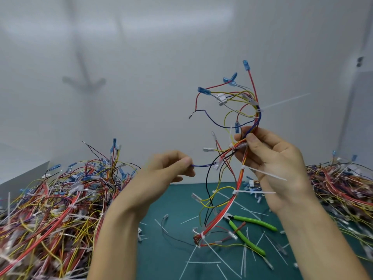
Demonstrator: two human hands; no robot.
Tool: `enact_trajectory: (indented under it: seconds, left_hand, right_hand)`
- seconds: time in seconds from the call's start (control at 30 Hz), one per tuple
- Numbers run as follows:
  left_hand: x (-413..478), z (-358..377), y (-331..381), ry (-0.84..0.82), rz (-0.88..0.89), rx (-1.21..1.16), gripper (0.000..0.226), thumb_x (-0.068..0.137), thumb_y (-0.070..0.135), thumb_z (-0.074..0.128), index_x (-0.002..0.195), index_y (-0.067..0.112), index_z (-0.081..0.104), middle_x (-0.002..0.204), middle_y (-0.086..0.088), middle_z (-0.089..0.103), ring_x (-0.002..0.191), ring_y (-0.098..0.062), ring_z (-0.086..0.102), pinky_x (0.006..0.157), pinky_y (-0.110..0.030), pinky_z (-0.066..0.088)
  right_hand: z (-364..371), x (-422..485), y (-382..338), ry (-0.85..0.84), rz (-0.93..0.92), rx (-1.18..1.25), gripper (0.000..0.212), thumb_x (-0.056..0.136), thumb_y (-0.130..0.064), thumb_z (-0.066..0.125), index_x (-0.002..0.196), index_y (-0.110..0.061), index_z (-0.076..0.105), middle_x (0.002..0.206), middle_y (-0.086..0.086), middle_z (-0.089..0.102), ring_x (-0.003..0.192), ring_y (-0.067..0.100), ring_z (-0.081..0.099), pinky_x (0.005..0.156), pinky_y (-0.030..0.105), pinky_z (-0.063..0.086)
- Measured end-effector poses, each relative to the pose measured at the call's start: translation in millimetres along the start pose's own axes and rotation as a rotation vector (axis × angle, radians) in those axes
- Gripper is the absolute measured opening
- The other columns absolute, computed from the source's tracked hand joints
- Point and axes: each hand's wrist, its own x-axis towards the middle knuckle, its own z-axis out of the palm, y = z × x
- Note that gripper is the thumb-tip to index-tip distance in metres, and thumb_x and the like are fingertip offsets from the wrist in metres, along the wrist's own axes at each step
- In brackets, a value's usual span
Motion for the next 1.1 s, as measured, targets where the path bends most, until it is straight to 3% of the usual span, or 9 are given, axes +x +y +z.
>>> enact_trajectory:
  seconds: [0.07, 0.17, 0.33, 0.43, 0.57, 0.73, 0.9, 1.0, 1.1]
  left_hand:
    - [0, 4, -2, -0.064, -0.005, 0.048, 0.029, 0.082, 0.044, 0.066, 0.098, 0.02, 0.069, 0.1, 0.005, 0.076, 0.101, -0.008, 0.069, 0.09, -0.024, 0.051]
    - [2, 10, -7, -0.189, -0.069, -0.012, 0.05, 0.071, 0.035, 0.078, 0.114, 0.016, 0.061, 0.106, 0.004, 0.076, 0.101, -0.01, 0.071, 0.083, -0.017, 0.053]
    - [5, 10, -14, -0.164, -0.065, -0.044, 0.021, 0.085, 0.028, 0.073, 0.094, 0.01, 0.074, 0.095, -0.007, 0.077, 0.089, -0.017, 0.072, 0.089, -0.029, 0.057]
    - [5, 7, -15, -0.169, -0.056, -0.085, 0.023, 0.078, 0.036, 0.073, 0.083, 0.013, 0.077, 0.092, -0.008, 0.077, 0.084, -0.018, 0.071, 0.087, -0.03, 0.058]
    - [5, 4, -18, -0.201, -0.083, -0.175, 0.021, 0.083, 0.037, 0.075, 0.093, 0.018, 0.073, 0.097, -0.007, 0.075, 0.088, -0.022, 0.072, 0.08, -0.028, 0.058]
    - [3, 9, -19, -0.452, -0.125, 0.072, 0.044, 0.077, 0.027, 0.082, 0.116, 0.015, 0.066, 0.106, -0.011, 0.075, 0.102, -0.024, 0.07, 0.1, -0.038, 0.052]
    - [4, 12, -23, -0.541, -0.148, 0.135, 0.023, 0.082, 0.007, 0.078, 0.102, 0.011, 0.067, 0.089, -0.011, 0.074, 0.078, -0.016, 0.064, 0.085, -0.029, 0.05]
    - [4, 8, -22, -0.536, -0.104, 0.167, 0.009, 0.084, 0.012, 0.077, 0.091, 0.01, 0.074, 0.084, -0.009, 0.07, 0.079, -0.014, 0.061, 0.081, -0.026, 0.048]
    - [5, 3, -23, -0.447, -0.078, 0.166, 0.011, 0.087, 0.013, 0.073, 0.09, 0.003, 0.073, 0.088, -0.011, 0.071, 0.083, -0.014, 0.062, 0.087, -0.035, 0.049]
  right_hand:
    - [0, 0, -1, -0.006, -0.002, 0.027, 0.018, 0.096, -0.006, 0.056, 0.093, -0.013, 0.072, 0.082, 0.002, 0.076, 0.075, 0.011, 0.073, 0.066, 0.021, 0.057]
    - [1, 0, -2, -0.017, 0.0, 0.077, 0.017, 0.095, -0.007, 0.056, 0.094, -0.012, 0.071, 0.084, 0.003, 0.075, 0.078, 0.013, 0.073, 0.068, 0.021, 0.057]
    - [-1, 2, -4, 0.005, -0.018, 0.135, 0.018, 0.097, -0.004, 0.053, 0.097, -0.011, 0.07, 0.085, 0.002, 0.076, 0.079, 0.015, 0.073, 0.071, 0.024, 0.058]
    - [-1, 2, -5, 0.031, -0.042, 0.133, 0.019, 0.098, -0.004, 0.052, 0.096, -0.012, 0.07, 0.084, 0.002, 0.076, 0.078, 0.014, 0.073, 0.071, 0.023, 0.059]
    - [-1, 2, -4, 0.071, -0.059, 0.14, 0.019, 0.097, -0.004, 0.053, 0.096, -0.013, 0.07, 0.085, 0.002, 0.076, 0.08, 0.014, 0.073, 0.072, 0.024, 0.059]
    - [0, 2, -4, 0.106, -0.086, 0.167, 0.017, 0.097, -0.005, 0.054, 0.098, -0.013, 0.069, 0.088, 0.003, 0.075, 0.084, 0.016, 0.073, 0.074, 0.024, 0.058]
    - [0, 2, -4, 0.121, -0.094, 0.178, 0.017, 0.098, -0.004, 0.053, 0.1, -0.011, 0.068, 0.088, 0.003, 0.075, 0.085, 0.016, 0.073, 0.074, 0.025, 0.059]
    - [-1, 2, -5, 0.126, -0.095, 0.187, 0.016, 0.098, -0.004, 0.053, 0.101, -0.01, 0.068, 0.088, 0.004, 0.075, 0.084, 0.016, 0.073, 0.074, 0.025, 0.059]
    - [-3, 3, -7, 0.134, -0.102, 0.19, 0.016, 0.098, -0.003, 0.052, 0.099, -0.01, 0.067, 0.088, 0.004, 0.075, 0.084, 0.016, 0.074, 0.074, 0.025, 0.058]
